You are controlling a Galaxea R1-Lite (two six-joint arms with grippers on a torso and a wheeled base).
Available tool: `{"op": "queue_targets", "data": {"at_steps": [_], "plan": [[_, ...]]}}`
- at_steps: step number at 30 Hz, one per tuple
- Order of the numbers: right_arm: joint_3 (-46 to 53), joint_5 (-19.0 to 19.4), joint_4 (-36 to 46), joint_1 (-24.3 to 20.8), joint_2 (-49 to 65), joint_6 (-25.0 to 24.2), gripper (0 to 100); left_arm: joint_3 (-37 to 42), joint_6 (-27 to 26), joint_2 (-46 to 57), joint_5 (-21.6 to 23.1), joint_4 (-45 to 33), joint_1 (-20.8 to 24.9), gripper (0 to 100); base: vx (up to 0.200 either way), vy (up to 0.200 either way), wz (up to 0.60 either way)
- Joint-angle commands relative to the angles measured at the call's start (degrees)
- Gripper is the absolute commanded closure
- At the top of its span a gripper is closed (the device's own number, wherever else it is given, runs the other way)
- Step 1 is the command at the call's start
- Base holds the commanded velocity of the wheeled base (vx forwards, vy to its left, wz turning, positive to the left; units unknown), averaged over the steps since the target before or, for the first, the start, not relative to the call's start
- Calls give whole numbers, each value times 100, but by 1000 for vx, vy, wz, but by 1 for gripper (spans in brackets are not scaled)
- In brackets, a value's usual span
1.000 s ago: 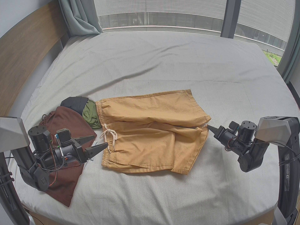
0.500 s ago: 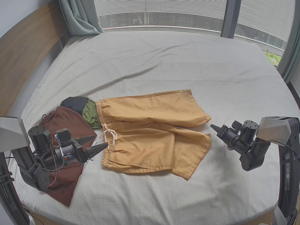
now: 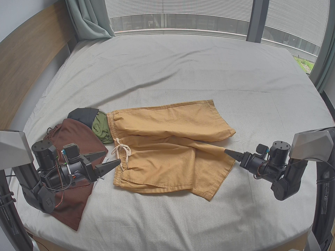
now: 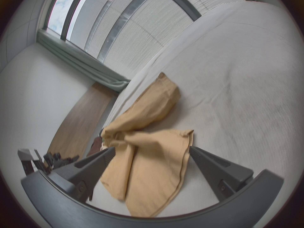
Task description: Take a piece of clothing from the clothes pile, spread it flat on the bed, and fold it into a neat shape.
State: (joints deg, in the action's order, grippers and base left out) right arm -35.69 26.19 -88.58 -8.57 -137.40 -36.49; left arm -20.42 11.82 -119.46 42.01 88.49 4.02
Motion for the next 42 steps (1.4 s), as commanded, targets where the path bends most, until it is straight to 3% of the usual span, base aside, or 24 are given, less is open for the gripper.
{"op": "queue_targets", "data": {"at_steps": [1, 9, 23, 31, 37, 38, 42], "plan": [[792, 80, 7, -426, 214, 502, 0, -6, -5, -8, 0, 1, 2, 0, 0, 0, 0], [1311, 97, 7, -760, 126, 660, 0, -6, -5, -8, 0, 1, -7, 0, 0, 0, 0], [1302, 194, 7, -1033, -235, 555, 0, -41, -5, 1, 0, 1, -16, 0, 0, 0, 0], [1161, 238, 7, -1367, -252, 45, 0, -50, -5, 1, 0, 1, -33, 0, 0, 0, 0], [1117, 238, -2, -1393, -375, 19, 0, -50, -5, 1, 0, 1, -42, 0, 0, 0, 0], [1126, 238, -2, -1384, -384, 19, 100, -59, -5, 1, 0, 1, -42, 0, 0, 0, 0], [1117, 238, -2, -1358, -402, 45, 100, -50, -14, -8, 0, 1, -33, 0, 0, 0, 0]]}}
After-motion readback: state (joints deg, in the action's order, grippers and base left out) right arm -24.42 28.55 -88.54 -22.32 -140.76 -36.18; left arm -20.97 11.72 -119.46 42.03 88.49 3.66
